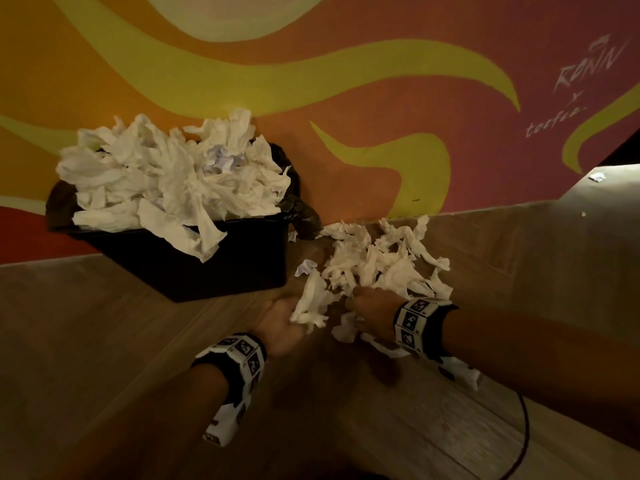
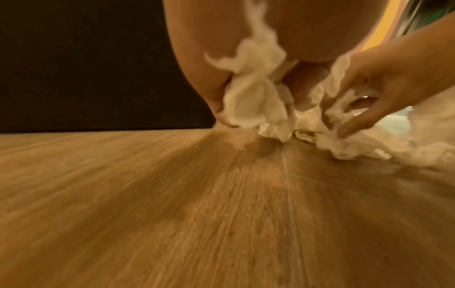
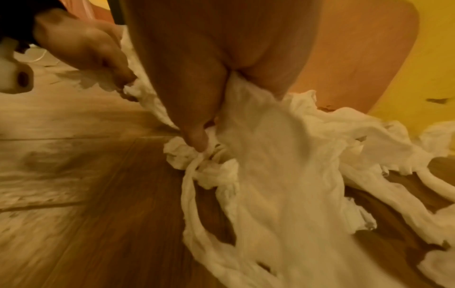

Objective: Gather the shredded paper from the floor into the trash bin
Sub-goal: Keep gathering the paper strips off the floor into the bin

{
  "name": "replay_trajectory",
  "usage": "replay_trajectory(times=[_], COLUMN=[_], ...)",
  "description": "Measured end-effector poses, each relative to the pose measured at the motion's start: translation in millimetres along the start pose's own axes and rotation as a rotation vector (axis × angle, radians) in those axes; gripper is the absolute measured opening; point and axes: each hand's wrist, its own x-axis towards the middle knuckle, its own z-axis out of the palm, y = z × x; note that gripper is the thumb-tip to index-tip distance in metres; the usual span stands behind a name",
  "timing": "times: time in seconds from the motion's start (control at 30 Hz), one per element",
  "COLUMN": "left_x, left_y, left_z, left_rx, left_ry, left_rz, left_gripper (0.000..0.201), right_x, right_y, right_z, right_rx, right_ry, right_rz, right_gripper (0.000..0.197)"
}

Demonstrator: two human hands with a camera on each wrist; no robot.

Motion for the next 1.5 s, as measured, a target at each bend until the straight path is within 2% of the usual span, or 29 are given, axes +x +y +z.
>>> replay_trajectory(times=[0.1, 0.17, 0.23, 0.4, 0.47, 0.6, 0.67, 0.77, 0.83, 0.9, 0.93, 1.0, 1.07, 1.1, 1.17, 1.23, 1.3, 1.33, 1.4, 1.5], left_x=[-4, -4, -4, -8, -9, -8, -8, -10, -15, -17, -18, -20, -21, -22, -25, -28, -31, -30, -31, -30], left_y=[4, 5, 7, 9, 7, 4, 7, 12, 15, 16, 15, 15, 17, 16, 17, 17, 19, 16, 14, 12], left_z=[-5, -7, -10, -11, -10, -10, -10, -13, -17, -20, -21, -23, -27, -28, -31, -35, -41, -43, -49, -55], left_rx=[-0.056, -0.090, -0.082, 0.169, 0.208, 0.371, 0.237, 0.083, 0.142, 0.141, 0.088, -0.030, -0.119, -0.138, -0.182, -0.341, -0.413, -0.368, -0.245, -0.273], left_ry=[0.024, -0.019, -0.084, -0.123, -0.104, -0.076, -0.068, -0.074, -0.016, 0.061, 0.037, -0.002, 0.028, 0.052, 0.059, -0.020, -0.076, -0.081, -0.072, -0.133], left_rz=[-0.015, -0.024, -0.086, -0.230, -0.268, -0.223, -0.238, -0.251, -0.236, -0.220, -0.211, -0.191, -0.185, -0.186, -0.221, -0.270, -0.287, -0.269, -0.218, -0.246], left_gripper=[0.013, 0.028, 0.030, 0.025, 0.033, 0.055, 0.070, 0.079, 0.070, 0.054, 0.047, 0.035, 0.024, 0.020, 0.020, 0.015, 0.027, 0.032, 0.029, 0.018], right_x=[-5, -9, -14, -27, -31, -36, -37, -39, -40, -40, -41, -43, -43, -42, -40, -38, -37, -37, -39, -42], right_y=[0, 2, 2, -5, -9, -11, -12, -17, -20, -22, -24, -28, -31, -31, -31, -31, -31, -32, -33, -26], right_z=[-9, -15, -22, -39, -43, -46, -48, -51, -54, -55, -57, -59, -61, -61, -62, -62, -61, -60, -61, -68], right_rx=[0.068, 0.073, 0.064, 0.148, 0.173, 0.274, 0.370, 0.442, 0.464, 0.411, 0.363, 0.308, 0.308, 0.308, 0.298, 0.325, 0.340, 0.337, 0.333, 0.344], right_ry=[0.092, 0.157, 0.209, 0.368, 0.411, 0.418, 0.400, 0.377, 0.371, 0.345, 0.317, 0.259, 0.250, 0.264, 0.284, 0.266, 0.268, 0.298, 0.372, 0.363], right_rz=[-0.031, -0.034, -0.013, -0.018, -0.031, -0.068, -0.078, -0.090, -0.117, -0.133, -0.119, -0.063, -0.044, -0.046, -0.037, -0.009, 0.004, 0.020, 0.026, 0.001], right_gripper=[0.032, 0.035, 0.037, 0.033, 0.032, 0.025, 0.025, 0.046, 0.041, 0.023, 0.025, 0.042, 0.056, 0.057, 0.042, 0.017, 0.031, 0.035, 0.035, 0.042])
